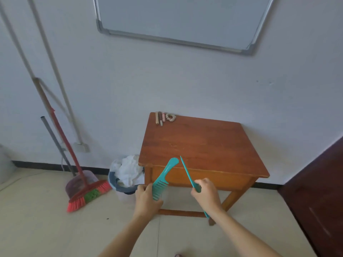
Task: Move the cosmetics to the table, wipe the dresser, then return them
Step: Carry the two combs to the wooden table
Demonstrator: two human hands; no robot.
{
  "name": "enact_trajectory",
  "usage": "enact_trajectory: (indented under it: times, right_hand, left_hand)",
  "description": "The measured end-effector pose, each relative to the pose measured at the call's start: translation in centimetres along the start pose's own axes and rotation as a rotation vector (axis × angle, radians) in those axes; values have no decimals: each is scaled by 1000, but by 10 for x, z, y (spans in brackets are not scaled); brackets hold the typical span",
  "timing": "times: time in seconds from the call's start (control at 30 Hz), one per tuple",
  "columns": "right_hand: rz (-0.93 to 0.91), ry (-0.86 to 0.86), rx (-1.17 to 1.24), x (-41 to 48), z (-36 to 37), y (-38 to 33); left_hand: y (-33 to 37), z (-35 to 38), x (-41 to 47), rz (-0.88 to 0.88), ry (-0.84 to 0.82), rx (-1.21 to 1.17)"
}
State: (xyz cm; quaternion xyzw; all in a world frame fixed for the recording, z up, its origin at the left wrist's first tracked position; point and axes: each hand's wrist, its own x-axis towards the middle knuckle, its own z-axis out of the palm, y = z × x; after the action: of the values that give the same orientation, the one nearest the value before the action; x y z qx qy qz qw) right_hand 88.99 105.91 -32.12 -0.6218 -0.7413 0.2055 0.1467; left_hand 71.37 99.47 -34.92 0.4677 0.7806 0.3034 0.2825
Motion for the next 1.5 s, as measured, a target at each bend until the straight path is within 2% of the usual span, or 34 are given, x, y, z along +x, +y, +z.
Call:
enact_trajectory:
  times: [0.17, 0.5, 0.7, 1.1, 1.3, 1.5]
  right_hand:
    - [33, 62, 54, 71, -14, 19]
    - [-15, -12, 22, 203, -29, 38]
    - [25, -100, 34, 230, -15, 50]
    - [100, -29, -11, 308, -34, 37]
    - [142, -57, -15, 325, -19, 40]
    - [113, -76, -26, 347, -21, 43]
  left_hand:
    - [34, 5, 73, 47, 53, 7]
    - [84, 39, 179, -41, 85, -35]
    - [71, 49, 211, -145, 61, 20]
    - [99, 57, 317, -88, -42, 84]
    - [102, 71, 341, -89, -111, 118]
    - [117, 87, 353, -120, -28, 209]
